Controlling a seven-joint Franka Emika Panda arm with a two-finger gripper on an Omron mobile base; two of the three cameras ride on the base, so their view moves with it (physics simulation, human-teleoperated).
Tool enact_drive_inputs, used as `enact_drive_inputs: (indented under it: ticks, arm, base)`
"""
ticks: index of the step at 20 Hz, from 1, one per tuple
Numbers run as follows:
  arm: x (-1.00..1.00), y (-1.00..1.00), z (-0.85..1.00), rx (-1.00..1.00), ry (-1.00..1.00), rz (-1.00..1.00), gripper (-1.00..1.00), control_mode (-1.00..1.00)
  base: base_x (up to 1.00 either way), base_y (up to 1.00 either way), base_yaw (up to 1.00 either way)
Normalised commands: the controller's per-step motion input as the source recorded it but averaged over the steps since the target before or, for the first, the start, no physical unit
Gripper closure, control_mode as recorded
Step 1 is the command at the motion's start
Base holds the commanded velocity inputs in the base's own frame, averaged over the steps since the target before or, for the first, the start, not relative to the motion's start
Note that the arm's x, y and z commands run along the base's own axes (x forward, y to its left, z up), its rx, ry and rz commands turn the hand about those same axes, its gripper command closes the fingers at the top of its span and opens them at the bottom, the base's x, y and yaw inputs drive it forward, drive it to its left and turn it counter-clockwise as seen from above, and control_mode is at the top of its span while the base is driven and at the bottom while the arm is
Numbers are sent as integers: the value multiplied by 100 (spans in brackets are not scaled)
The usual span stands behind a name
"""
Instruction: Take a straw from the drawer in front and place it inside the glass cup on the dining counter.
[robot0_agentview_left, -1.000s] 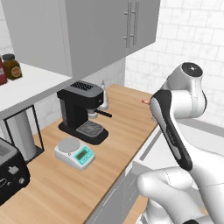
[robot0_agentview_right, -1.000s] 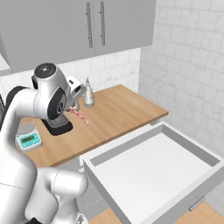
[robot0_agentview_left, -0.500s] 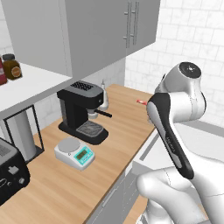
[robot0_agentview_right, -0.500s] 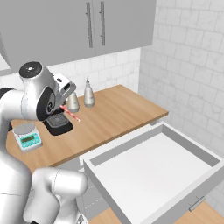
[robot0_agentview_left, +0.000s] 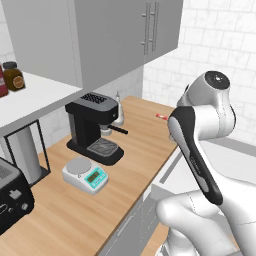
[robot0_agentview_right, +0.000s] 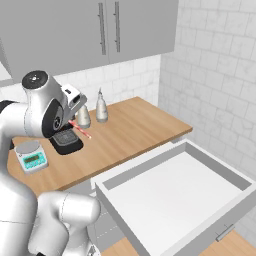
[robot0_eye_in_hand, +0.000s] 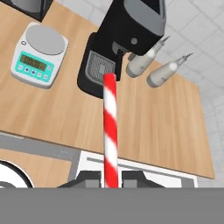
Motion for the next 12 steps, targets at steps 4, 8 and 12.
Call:
enact_drive_inputs:
  ticks: [4,8,12]
  arm:
    - [0,0,0,0,0,0,100,100]
    - [0,0,0,0,0,0,100,100]
    - [0,0,0,0,0,0,100,100]
  base:
    - [-72,-2,0]
    - [-100,-12,0]
    - [-86,-17,-1]
